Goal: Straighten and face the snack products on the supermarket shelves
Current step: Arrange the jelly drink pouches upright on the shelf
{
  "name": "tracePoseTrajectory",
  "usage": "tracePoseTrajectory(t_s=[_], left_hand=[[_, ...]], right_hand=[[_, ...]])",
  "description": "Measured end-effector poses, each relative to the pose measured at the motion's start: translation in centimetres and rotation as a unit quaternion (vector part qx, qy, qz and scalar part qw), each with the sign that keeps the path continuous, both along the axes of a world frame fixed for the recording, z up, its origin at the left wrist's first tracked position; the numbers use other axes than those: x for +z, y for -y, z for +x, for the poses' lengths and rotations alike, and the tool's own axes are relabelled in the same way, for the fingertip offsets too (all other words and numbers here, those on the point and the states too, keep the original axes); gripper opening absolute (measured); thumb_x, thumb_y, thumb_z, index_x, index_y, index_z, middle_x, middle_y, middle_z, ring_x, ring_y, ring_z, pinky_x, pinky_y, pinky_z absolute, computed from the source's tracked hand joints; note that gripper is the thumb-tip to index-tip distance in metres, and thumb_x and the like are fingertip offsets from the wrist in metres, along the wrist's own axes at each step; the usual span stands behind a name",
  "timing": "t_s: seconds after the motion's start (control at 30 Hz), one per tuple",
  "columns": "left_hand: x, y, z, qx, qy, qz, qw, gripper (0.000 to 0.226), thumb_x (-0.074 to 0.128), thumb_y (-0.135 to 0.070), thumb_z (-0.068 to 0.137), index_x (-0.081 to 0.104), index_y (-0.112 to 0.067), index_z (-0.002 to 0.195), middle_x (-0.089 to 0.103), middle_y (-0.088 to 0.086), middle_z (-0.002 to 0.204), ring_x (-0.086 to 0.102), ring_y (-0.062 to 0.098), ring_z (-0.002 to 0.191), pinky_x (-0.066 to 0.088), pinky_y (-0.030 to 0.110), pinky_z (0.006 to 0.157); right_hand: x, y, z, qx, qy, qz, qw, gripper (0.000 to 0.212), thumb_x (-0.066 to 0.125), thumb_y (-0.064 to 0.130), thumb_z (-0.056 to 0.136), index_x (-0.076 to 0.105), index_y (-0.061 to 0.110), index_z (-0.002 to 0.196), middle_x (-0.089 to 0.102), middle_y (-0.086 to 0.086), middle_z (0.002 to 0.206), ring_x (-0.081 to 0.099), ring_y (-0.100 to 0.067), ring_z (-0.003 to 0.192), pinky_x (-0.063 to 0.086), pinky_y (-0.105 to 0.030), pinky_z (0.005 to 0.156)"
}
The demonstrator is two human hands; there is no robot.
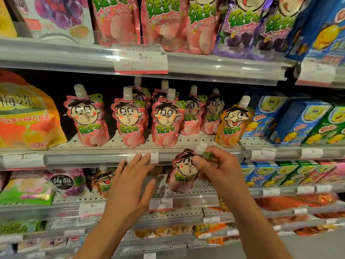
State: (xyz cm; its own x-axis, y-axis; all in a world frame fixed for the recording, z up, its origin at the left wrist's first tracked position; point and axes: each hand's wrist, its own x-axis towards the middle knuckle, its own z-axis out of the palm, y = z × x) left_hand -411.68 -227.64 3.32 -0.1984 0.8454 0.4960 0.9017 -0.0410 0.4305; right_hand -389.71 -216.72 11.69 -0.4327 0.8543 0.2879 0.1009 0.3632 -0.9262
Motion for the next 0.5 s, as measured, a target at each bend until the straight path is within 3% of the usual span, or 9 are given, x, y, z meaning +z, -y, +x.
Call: tracePoseTrajectory(t_s=[0.13, 0.27, 0.37, 0.5], left_hand=[[-0.8, -0.9, -0.1, 0.026, -0.039, 0.017, 0.999, 0.047, 0.042, -0.033, 0.094, 0.060, -0.025, 0.137, 0.045, -0.008, 0.156, 0.034, 0.014, 0.149, 0.013, 0.044, 0.126], [-1.7, -1.2, -0.2, 0.025, -0.091, 0.015, 0.995, 0.062, 0.045, -0.029, 0.089, 0.049, -0.018, 0.150, 0.038, -0.003, 0.161, 0.030, 0.022, 0.152, 0.012, 0.048, 0.127], [-2.1, -1.2, -0.4, 0.023, -0.120, 0.009, 0.993, 0.067, 0.046, -0.028, 0.087, 0.043, -0.017, 0.153, 0.036, -0.001, 0.162, 0.026, 0.024, 0.153, 0.013, 0.053, 0.126], [-1.9, -1.1, -0.5, 0.012, -0.120, 0.012, 0.993, 0.065, 0.046, -0.028, 0.088, 0.044, -0.017, 0.153, 0.037, 0.000, 0.161, 0.026, 0.025, 0.153, 0.012, 0.054, 0.126]], right_hand=[[3.4, -2.1, 0.9, -0.067, -0.051, 0.069, 0.994, 0.005, 0.074, 0.019, 0.091, 0.074, 0.024, 0.093, 0.070, 0.001, 0.072, 0.063, -0.008, 0.062, 0.053, -0.026, 0.058], [5.9, -4.3, 0.0, -0.147, -0.062, 0.165, 0.973, 0.006, 0.072, 0.027, 0.095, 0.071, 0.021, 0.094, 0.064, -0.015, 0.071, 0.059, -0.023, 0.060, 0.058, -0.041, 0.055], [6.4, -5.4, -1.2, -0.160, -0.050, 0.193, 0.967, 0.007, 0.070, 0.033, 0.095, 0.071, 0.026, 0.096, 0.065, -0.015, 0.070, 0.063, -0.034, 0.065, 0.055, -0.047, 0.058], [5.8, -7.0, -2.8, -0.131, 0.028, 0.178, 0.975, 0.011, 0.072, 0.038, 0.092, 0.070, 0.027, 0.094, 0.071, -0.003, 0.071, 0.068, -0.021, 0.065, 0.057, -0.042, 0.060]])
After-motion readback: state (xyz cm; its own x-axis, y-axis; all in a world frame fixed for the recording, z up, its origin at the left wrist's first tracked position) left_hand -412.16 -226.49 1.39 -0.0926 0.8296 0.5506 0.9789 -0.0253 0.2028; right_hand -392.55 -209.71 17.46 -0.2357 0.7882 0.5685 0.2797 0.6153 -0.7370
